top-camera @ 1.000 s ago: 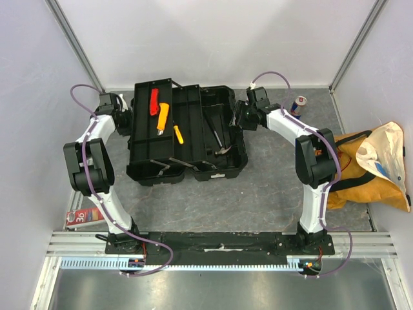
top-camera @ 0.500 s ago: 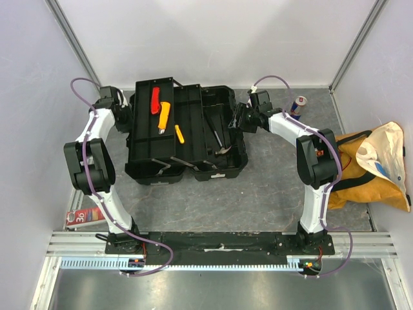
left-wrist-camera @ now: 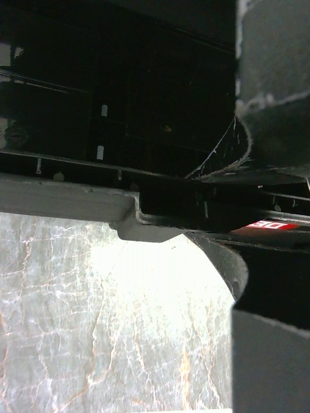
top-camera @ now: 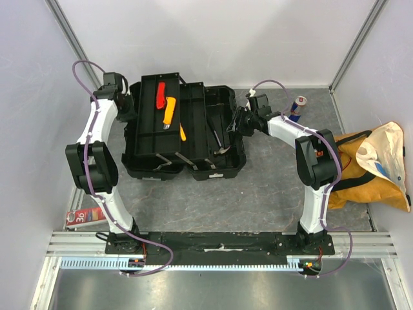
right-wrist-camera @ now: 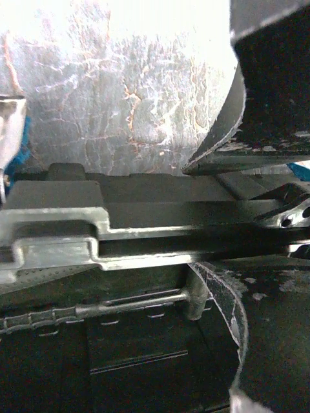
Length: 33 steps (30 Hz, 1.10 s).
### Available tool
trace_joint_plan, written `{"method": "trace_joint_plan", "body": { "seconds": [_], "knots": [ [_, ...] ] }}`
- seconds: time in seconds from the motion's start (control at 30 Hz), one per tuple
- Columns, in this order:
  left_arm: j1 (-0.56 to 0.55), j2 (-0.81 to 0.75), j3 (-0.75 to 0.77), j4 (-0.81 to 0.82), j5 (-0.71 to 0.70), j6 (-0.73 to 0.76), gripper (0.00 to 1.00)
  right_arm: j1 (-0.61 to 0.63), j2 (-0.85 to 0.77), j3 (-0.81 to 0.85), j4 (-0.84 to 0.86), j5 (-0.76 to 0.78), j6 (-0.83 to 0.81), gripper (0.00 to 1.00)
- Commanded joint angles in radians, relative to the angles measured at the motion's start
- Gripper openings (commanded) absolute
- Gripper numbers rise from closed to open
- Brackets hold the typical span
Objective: Pack the tool kit
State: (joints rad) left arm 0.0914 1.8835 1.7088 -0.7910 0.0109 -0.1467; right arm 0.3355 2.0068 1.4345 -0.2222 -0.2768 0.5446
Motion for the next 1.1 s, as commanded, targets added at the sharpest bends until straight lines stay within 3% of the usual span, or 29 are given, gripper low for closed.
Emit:
{"method": "trace_joint_plan", "body": {
  "seconds": [0.0, 0.5, 0.6, 0.8, 1.07],
  "knots": [
    [-0.022, -0.119, 0.127, 0.128, -0.13, 0.082, 0.02, 0.023, -0.029, -0.04, 0.007, -0.001, 0.029, 0.53],
    [-0.027, -0.121, 0.132, 0.124, -0.196, 0.145, 0.02, 0.043, -0.01, -0.046, 0.012, 0.002, 0.051, 0.49],
    [-0.027, -0.124, 0.163, 0.11, -0.19, 0.145, 0.02, 0.051, 0.001, -0.046, 0.012, -0.001, 0.046, 0.42],
    [-0.038, -0.13, 0.204, 0.096, -0.21, 0.145, 0.02, 0.076, 0.018, -0.048, 0.012, -0.001, 0.046, 0.16],
    [-0.062, -0.138, 0.255, 0.069, -0.249, 0.187, 0.02, 0.114, 0.033, -0.046, 0.024, 0.016, 0.067, 0.0]
  ]
}}
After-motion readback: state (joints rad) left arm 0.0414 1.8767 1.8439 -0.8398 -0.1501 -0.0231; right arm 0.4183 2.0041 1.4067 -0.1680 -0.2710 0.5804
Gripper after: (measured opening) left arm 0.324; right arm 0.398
